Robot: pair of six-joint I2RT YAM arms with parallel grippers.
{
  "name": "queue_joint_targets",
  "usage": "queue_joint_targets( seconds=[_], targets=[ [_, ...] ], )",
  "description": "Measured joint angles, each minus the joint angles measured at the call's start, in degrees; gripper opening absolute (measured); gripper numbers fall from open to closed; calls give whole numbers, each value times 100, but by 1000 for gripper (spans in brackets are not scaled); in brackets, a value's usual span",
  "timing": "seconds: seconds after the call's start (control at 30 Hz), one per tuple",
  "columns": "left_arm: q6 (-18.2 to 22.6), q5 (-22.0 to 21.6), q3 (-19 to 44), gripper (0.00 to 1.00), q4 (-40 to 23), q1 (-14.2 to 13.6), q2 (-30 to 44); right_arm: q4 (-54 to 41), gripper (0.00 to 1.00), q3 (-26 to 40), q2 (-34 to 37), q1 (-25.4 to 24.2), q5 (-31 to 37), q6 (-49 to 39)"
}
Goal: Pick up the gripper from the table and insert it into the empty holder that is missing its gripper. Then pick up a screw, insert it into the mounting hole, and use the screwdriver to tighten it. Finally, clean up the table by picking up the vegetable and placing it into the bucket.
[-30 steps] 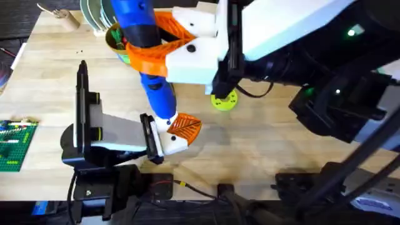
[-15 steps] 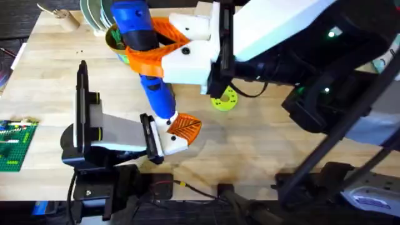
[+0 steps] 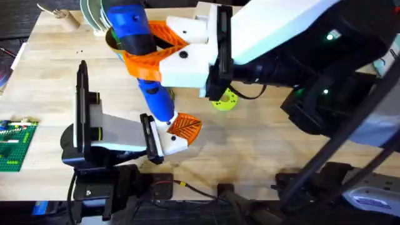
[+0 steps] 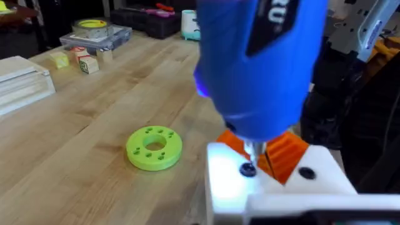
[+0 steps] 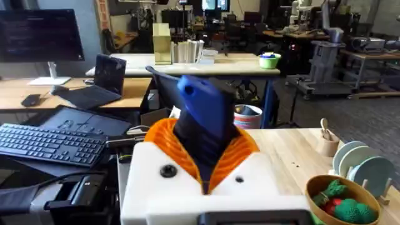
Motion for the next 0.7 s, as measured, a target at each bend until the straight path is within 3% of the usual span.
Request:
queue_joint_targets(
  seconds=[0.7],
  targets=[
    [0, 0, 0, 3, -54, 0, 1, 137, 27, 0, 225, -54, 22, -29]
  ],
)
